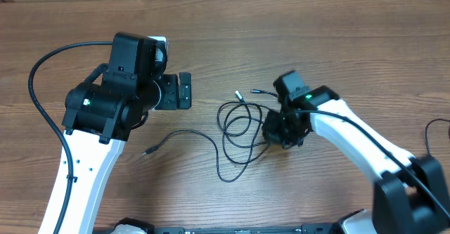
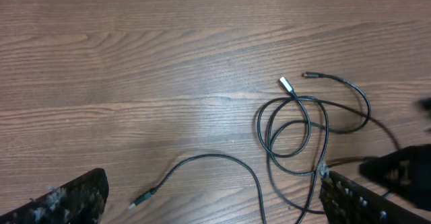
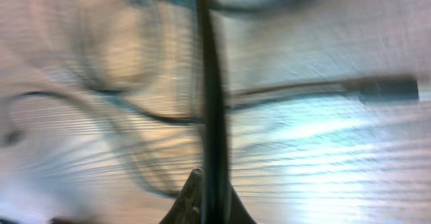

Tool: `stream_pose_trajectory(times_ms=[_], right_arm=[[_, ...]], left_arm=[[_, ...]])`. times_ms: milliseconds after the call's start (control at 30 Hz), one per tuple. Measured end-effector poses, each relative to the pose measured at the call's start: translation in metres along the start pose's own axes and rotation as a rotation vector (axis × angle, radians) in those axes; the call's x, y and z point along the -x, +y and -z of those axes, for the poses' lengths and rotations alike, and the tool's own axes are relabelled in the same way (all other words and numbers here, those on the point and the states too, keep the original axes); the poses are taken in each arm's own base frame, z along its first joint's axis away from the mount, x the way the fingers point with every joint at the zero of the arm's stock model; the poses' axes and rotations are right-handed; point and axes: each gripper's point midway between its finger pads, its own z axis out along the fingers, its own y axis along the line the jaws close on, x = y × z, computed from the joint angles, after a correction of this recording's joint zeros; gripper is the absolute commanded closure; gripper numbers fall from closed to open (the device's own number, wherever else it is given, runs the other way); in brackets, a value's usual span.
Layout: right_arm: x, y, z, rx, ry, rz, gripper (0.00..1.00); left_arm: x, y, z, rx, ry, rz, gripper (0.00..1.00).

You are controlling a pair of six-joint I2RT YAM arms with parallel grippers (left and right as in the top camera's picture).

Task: Untangle cables
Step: 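Lift the grasped black cable with the right gripper and carry it right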

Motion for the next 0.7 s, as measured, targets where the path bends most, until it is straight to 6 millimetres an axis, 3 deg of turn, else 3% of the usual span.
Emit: stream_pose_trajectory(times_ms=[167, 333, 400, 433, 467, 600, 700], right_arm=[[0.026, 0.059, 0.085, 0.170, -0.222, 0.154, 0.96], [0.042, 0.099, 0.177, 0.284, -0.472, 0.245, 0.96], [0.048, 0.113, 0.220, 0.321, -0.590, 0.266, 0.96], [0.051, 0.123, 0.255, 0.352, -0.685, 0.279, 0.96], [0.051, 0.125, 0.263, 0.357, -0.704, 0.279, 0.96], [0.055, 0.138, 0.338, 0.411, -0.917, 0.278, 0.96], [0.055, 0.139, 0.382, 0.439, -1.050, 0.257, 0.96]], left_arm=[[0.000, 0.000, 0.000, 0.000, 0.000, 0.000, 0.00], [0.000, 0.000, 0.000, 0.000, 0.000, 0.000, 0.00], [0.000, 0.000, 0.000, 0.000, 0.000, 0.000, 0.00], [0.000, 0.000, 0.000, 0.000, 0.000, 0.000, 0.00], [0.000, 0.000, 0.000, 0.000, 0.000, 0.000, 0.00], [0.000, 0.000, 0.000, 0.000, 0.000, 0.000, 0.00], [0.000, 0.000, 0.000, 0.000, 0.000, 0.000, 0.00]])
